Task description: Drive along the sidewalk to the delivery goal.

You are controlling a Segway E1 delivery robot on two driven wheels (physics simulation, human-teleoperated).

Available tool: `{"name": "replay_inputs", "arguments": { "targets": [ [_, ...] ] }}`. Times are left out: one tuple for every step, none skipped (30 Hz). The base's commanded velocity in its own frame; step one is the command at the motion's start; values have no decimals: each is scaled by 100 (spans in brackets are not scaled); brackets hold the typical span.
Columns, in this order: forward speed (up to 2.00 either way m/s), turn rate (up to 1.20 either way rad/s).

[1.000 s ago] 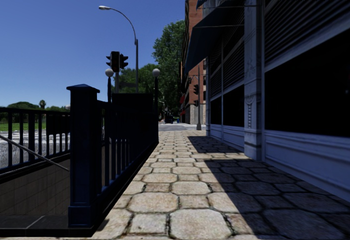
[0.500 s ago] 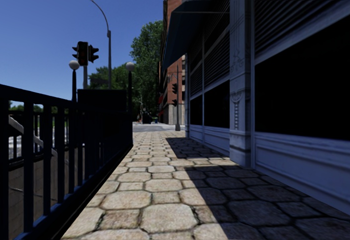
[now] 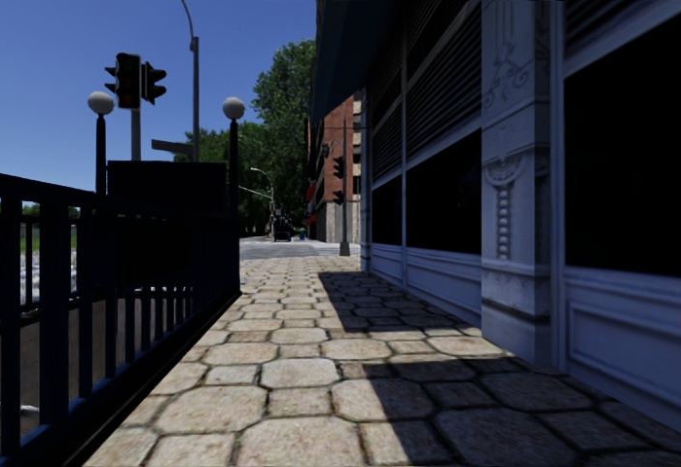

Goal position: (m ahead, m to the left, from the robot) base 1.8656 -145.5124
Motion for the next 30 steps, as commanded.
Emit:
{"name": "replay_inputs", "arguments": {
  "targets": [
    [200,12],
    [200,12],
    [200,13],
    [200,13],
    [200,13],
    [200,13],
    [200,13],
    [200,13],
    [200,14],
    [200,15],
    [200,15],
    [200,18],
    [200,21],
    [200,23],
    [200,23],
    [200,23],
    [200,24],
    [200,24],
    [200,24],
    [200,24],
    [200,28],
    [200,31],
    [200,31],
    [200,32],
    [200,32],
    [200,32],
    [200,32],
    [200,33],
    [200,33],
    [200,33]
  ]
}}
